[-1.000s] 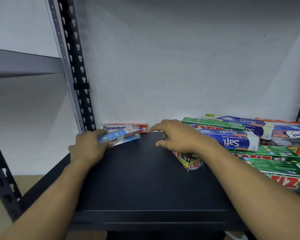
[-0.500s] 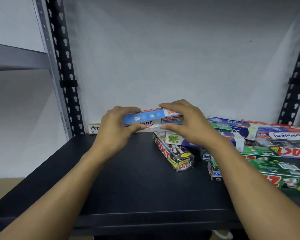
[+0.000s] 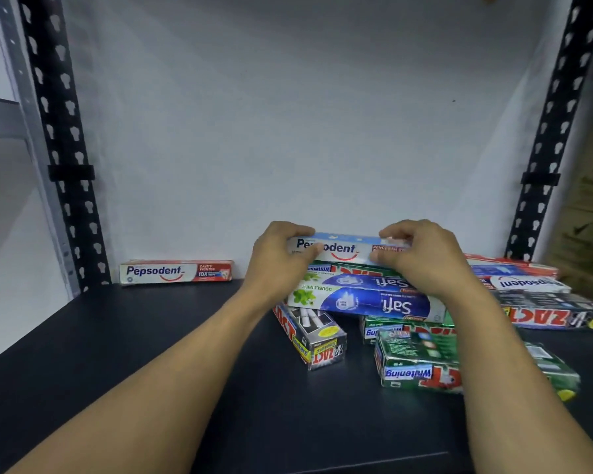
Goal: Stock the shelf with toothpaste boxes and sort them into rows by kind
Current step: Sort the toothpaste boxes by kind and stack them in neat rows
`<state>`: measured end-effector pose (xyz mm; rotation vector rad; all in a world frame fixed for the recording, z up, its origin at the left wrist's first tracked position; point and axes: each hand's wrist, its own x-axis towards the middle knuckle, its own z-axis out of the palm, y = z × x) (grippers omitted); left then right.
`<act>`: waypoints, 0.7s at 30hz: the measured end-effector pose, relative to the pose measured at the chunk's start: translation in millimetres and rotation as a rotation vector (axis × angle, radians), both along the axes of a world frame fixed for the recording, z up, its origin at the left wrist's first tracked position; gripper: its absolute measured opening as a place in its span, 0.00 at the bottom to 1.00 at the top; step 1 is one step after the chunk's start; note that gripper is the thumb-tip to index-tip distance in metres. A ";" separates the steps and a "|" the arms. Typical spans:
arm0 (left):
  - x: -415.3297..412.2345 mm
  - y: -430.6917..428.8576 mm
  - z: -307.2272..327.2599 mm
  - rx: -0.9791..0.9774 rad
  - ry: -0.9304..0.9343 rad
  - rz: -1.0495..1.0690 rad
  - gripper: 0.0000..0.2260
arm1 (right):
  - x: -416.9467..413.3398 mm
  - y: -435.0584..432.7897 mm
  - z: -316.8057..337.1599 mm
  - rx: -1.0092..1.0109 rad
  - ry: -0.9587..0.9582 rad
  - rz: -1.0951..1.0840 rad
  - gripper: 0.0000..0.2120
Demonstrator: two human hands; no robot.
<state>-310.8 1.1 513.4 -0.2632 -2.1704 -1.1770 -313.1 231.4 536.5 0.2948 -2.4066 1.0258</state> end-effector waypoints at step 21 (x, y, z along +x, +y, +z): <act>37.7 -168.8 -24.4 -0.285 0.087 0.516 0.12 | 45.9 -97.4 -6.6 0.431 0.402 0.339 0.13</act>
